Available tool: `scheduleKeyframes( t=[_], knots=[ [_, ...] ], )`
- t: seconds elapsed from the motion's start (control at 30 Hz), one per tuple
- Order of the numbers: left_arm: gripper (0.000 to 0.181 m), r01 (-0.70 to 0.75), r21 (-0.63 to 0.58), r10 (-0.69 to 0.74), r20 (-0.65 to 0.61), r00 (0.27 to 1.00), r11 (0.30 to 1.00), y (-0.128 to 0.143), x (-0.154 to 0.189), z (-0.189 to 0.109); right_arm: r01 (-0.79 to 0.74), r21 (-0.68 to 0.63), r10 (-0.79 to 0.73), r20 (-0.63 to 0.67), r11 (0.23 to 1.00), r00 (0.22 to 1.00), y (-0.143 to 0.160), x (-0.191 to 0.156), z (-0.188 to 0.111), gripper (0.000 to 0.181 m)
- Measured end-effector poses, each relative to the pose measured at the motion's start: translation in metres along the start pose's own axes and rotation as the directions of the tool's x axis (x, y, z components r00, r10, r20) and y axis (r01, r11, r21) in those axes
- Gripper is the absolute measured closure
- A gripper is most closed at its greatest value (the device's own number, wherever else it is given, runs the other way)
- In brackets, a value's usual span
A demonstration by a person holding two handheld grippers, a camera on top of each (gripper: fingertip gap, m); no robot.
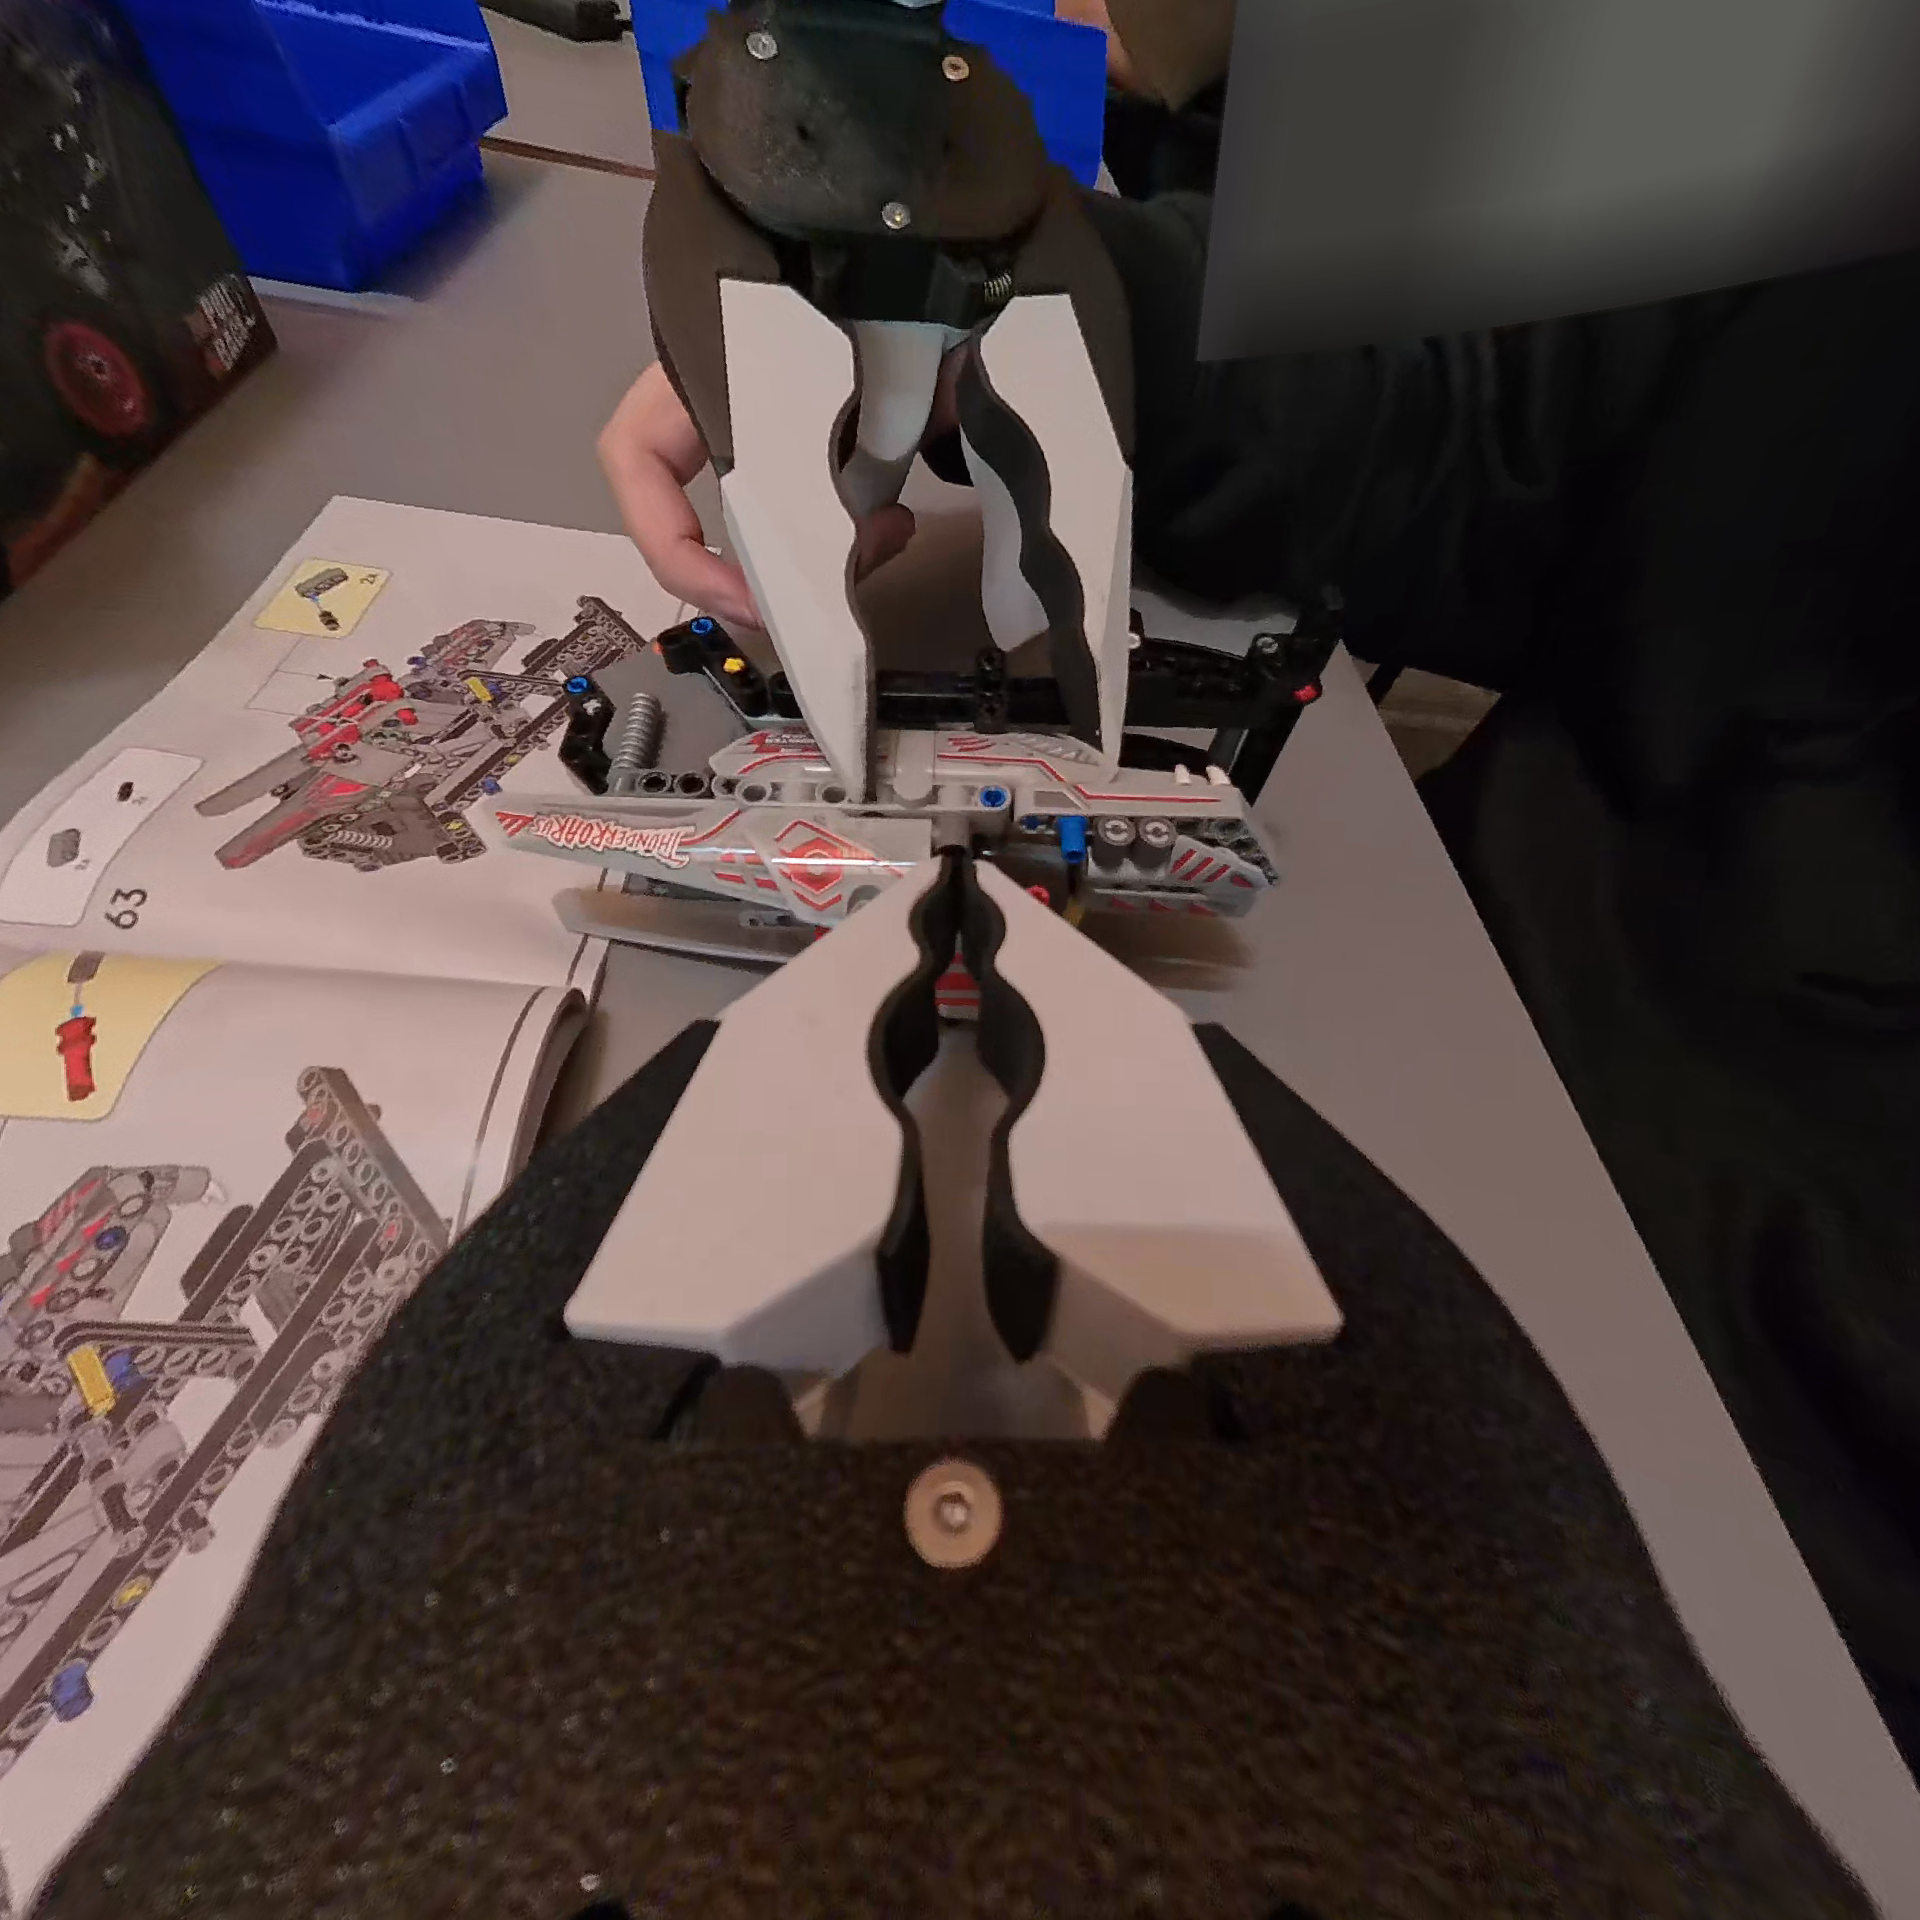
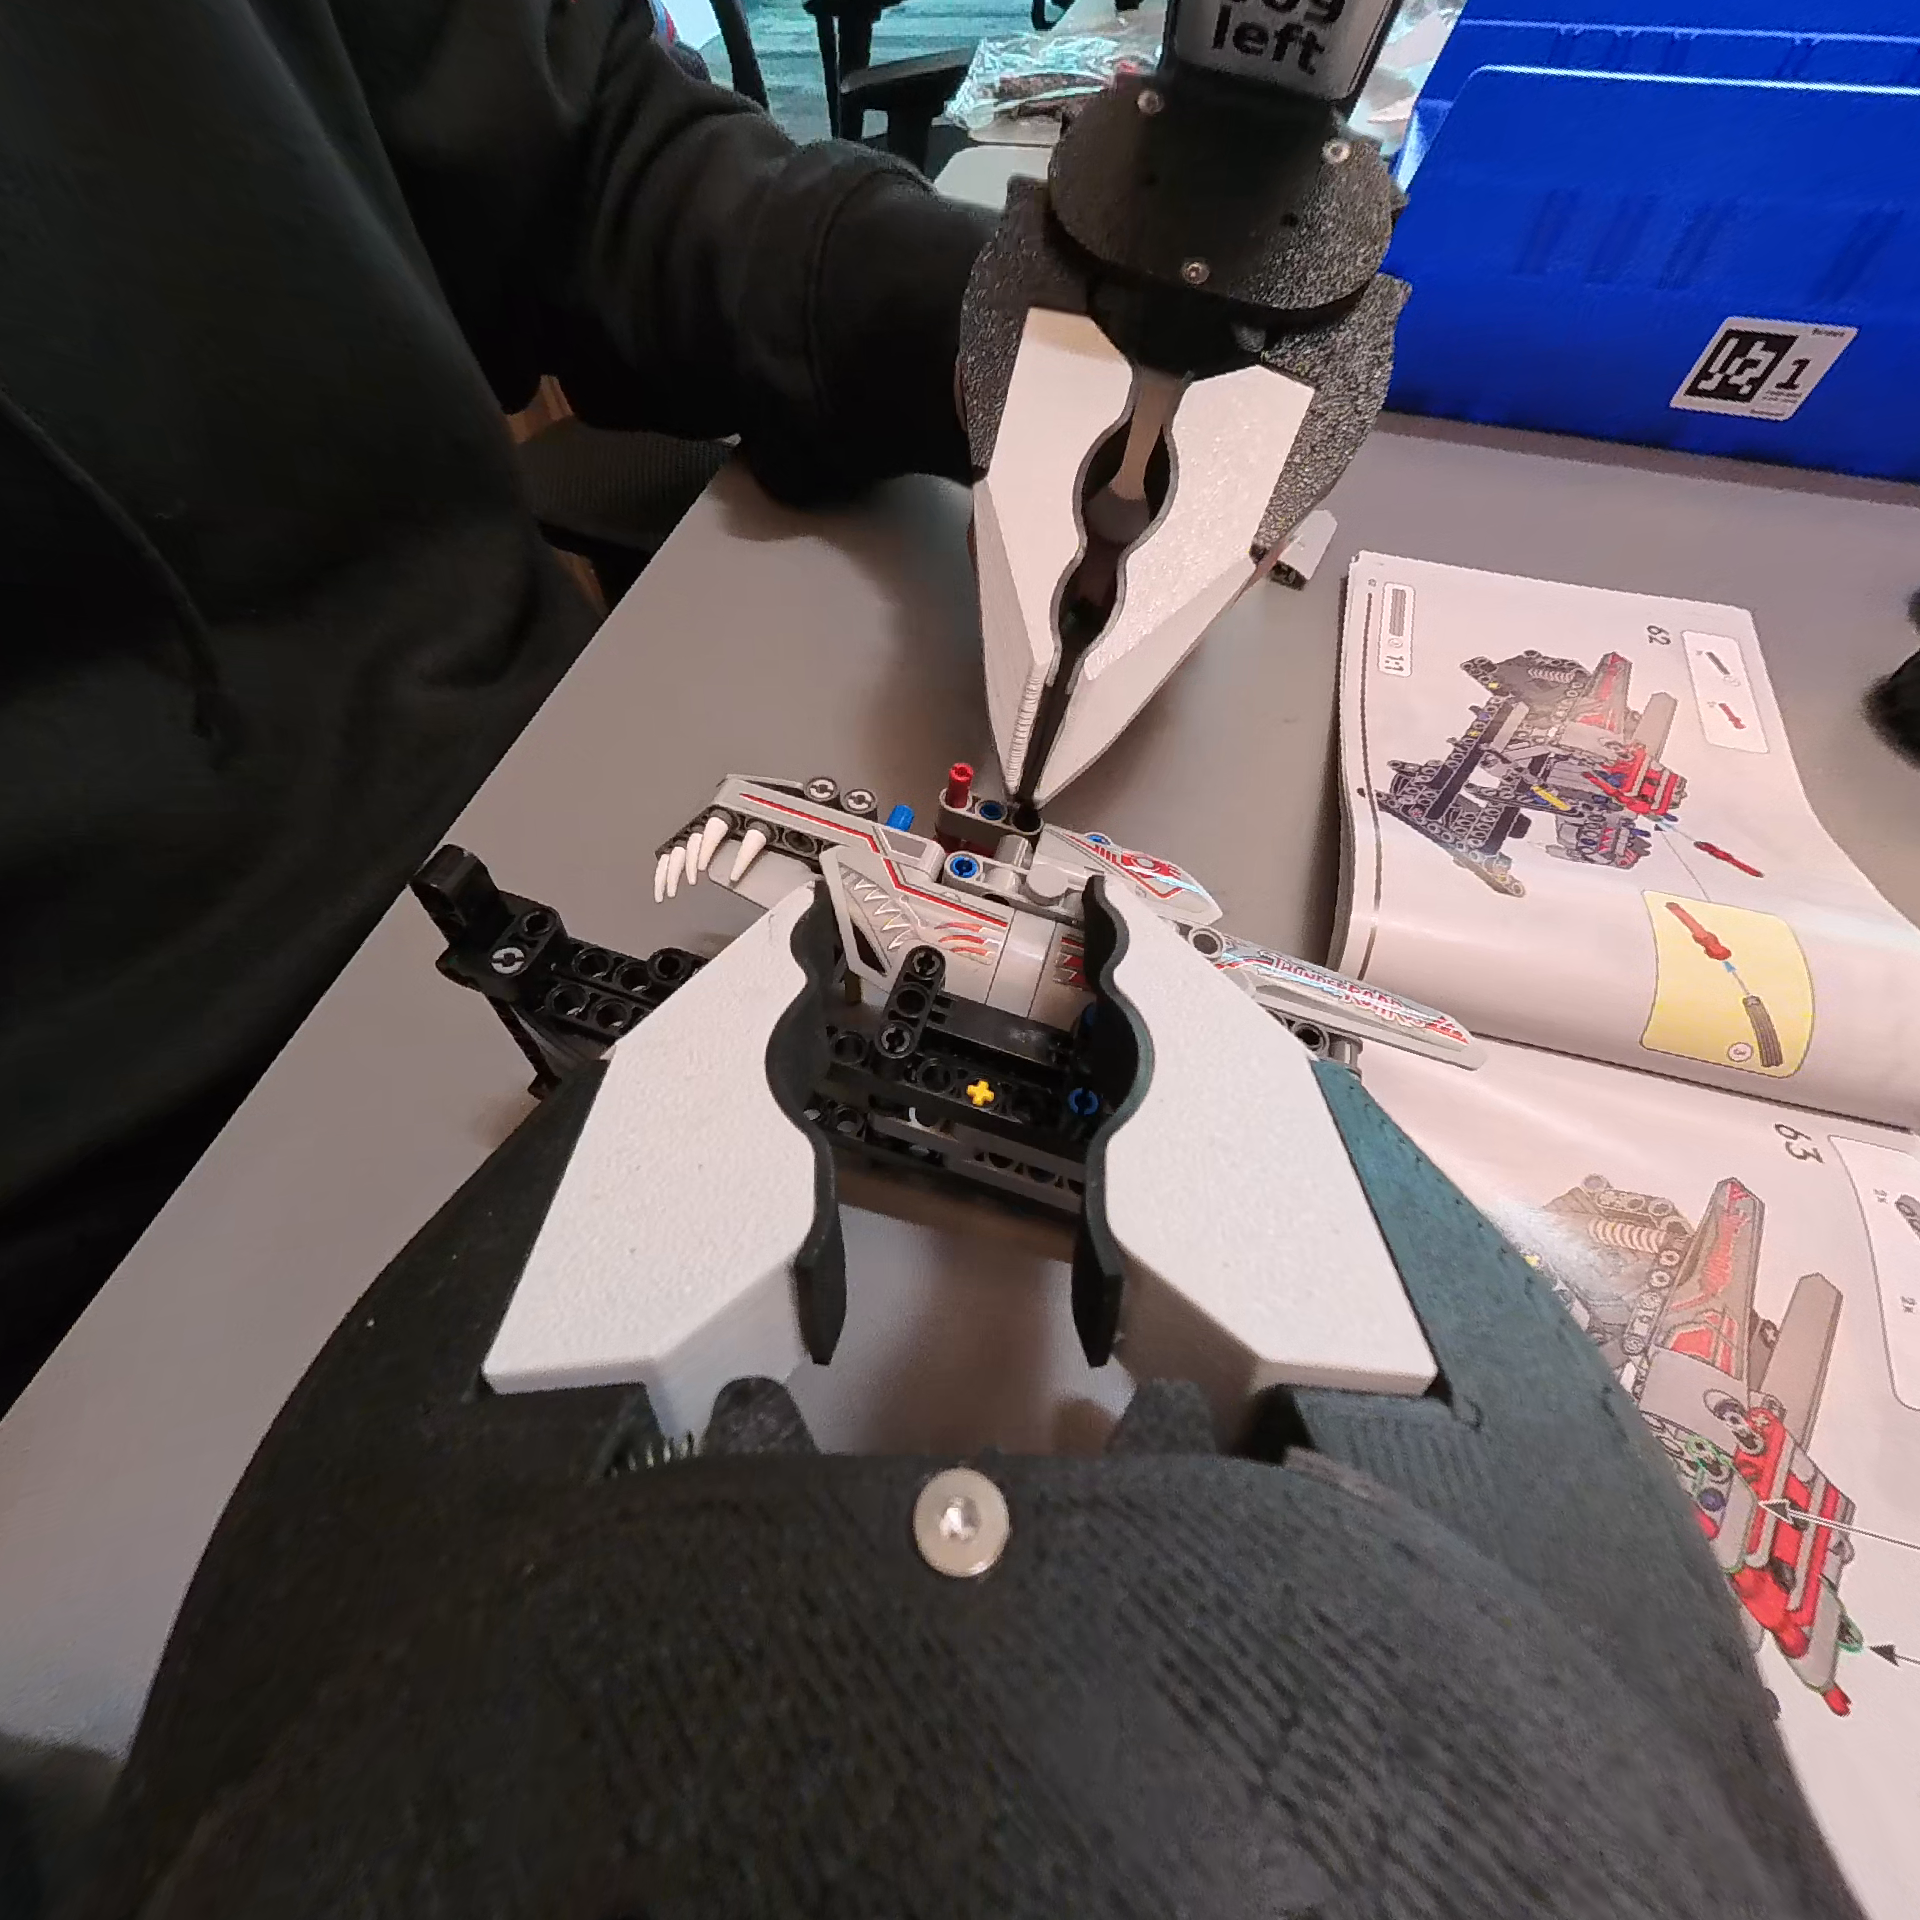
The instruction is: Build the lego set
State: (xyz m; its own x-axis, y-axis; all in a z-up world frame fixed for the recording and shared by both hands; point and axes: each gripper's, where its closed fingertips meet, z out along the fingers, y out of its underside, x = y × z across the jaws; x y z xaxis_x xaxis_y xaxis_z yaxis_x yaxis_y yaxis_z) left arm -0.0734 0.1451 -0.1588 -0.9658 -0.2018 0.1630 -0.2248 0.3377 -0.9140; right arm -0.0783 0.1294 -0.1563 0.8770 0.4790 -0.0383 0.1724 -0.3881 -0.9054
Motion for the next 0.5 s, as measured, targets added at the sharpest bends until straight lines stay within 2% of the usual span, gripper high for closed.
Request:
scheduleKeyframes(
  t=[0.17, 0.2, 0.27, 0.3, 0.33, 0.4, 0.5],
  knots=[
    [0.181, 0.013, 0.034, -0.013, -0.018, 1.000, 0.999, -0.002, 0.001, -0.001, 0.004, -0.002, -0.004, -0.002, 1.000, 1.000, 0.000, 0.000, 0.000, 0.134],
    [0.181, 0.010, 0.086, -0.009, -0.014, 1.000, 0.996, -0.009, 0.002, -0.005, 0.005, -0.003, -0.005, -0.003, 1.000, 1.000, 0.000, 0.000, 0.000, 0.134],
    [0.181, 0.043, 0.340, -0.046, 0.001, 0.999, 0.940, -0.040, -0.003, -0.026, 0.010, -0.002, -0.010, -0.005, 1.000, 1.000, 0.000, -0.001, -0.001, 0.134],
    [0.181, 0.087, 0.387, -0.095, 0.002, 0.995, 0.918, -0.045, -0.009, -0.034, 0.012, 0.002, -0.012, -0.005, 1.000, 1.000, -0.001, -0.001, -0.002, 0.134],
    [0.181, 0.106, 0.359, -0.114, 0.001, 0.993, 0.927, -0.041, -0.012, -0.037, 0.001, 0.003, -0.001, 0.002, 1.000, 1.000, -0.002, -0.003, -0.003, 0.132],
    [0.181, 0.055, 0.240, -0.063, 0.023, 0.998, 0.969, -0.029, -0.007, -0.036, -0.041, -0.011, 0.041, -0.017, 0.999, 0.999, -0.005, -0.002, -0.009, 0.121],
    [0.165, -0.074, 0.036, 0.069, 0.121, 0.990, 0.997, -0.011, -0.003, -0.036, -0.043, 0.036, 0.050, -0.195, 0.998, 0.980, -0.020, 0.018, -0.024, 0.110]
  ],
)
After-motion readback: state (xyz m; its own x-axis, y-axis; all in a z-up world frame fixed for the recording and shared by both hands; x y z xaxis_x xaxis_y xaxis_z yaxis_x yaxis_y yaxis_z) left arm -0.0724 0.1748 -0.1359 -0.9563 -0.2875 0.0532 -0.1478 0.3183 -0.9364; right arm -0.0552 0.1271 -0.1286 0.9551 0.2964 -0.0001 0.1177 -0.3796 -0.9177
